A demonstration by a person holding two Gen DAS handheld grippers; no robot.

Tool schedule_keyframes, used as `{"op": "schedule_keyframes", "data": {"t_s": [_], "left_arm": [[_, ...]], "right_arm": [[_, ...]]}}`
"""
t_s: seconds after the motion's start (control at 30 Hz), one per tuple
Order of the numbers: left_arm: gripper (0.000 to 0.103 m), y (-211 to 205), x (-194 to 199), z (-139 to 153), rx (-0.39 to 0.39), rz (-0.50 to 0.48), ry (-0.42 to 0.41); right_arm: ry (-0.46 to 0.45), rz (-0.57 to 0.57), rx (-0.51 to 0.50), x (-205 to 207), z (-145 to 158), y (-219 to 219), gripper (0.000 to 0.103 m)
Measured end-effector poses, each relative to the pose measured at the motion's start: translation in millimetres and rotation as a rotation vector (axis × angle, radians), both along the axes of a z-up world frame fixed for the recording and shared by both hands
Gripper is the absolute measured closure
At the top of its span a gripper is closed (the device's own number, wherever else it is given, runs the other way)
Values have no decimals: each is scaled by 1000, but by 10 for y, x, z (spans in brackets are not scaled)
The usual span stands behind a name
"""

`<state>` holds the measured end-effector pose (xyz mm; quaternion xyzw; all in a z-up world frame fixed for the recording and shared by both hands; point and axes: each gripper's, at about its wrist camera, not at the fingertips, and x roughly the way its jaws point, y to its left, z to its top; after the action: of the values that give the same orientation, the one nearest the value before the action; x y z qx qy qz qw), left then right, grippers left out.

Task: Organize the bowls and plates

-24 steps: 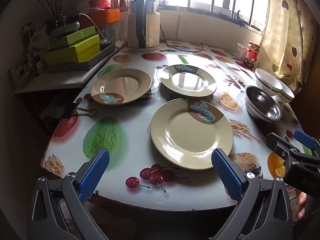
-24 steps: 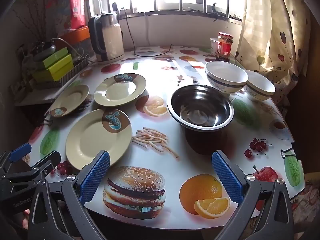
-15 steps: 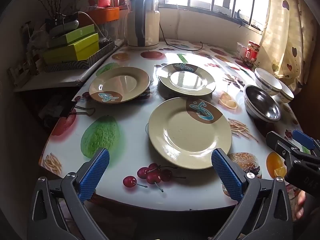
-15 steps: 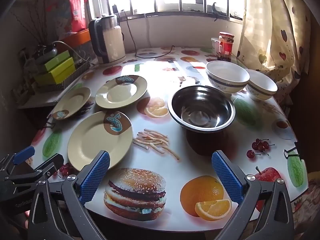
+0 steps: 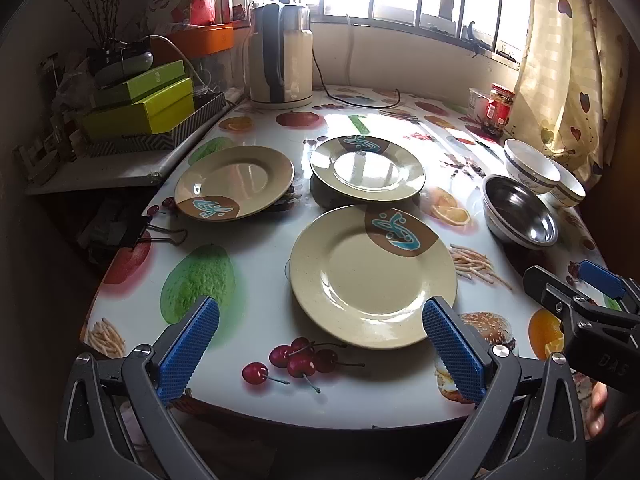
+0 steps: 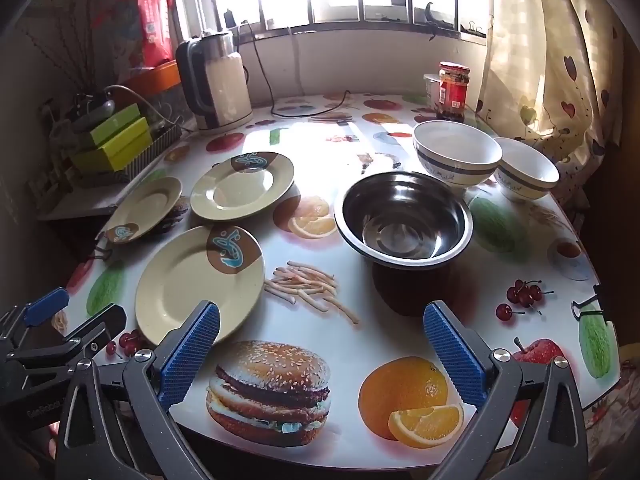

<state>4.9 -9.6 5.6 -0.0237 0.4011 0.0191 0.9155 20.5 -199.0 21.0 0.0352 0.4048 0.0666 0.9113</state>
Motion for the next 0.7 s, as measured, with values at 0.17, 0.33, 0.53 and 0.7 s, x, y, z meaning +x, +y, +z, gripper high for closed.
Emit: {"op": "schedule_keyframes", "data": {"t_s": [0.17, 0.33, 0.53, 0.7], "left_arm": [[1, 2, 4, -15, 1, -2, 2], [1, 11, 1, -16, -1, 0, 2], [1, 15, -3, -16, 1, 1, 2], [1, 18, -8, -12, 2, 1, 3]], "right_arm": [[2, 1, -1, 7, 2, 7, 0], [3, 2, 0, 11, -6, 3, 0], [3, 0, -2, 13, -8, 8, 0], [2, 2, -2, 6, -7, 15, 0]]}}
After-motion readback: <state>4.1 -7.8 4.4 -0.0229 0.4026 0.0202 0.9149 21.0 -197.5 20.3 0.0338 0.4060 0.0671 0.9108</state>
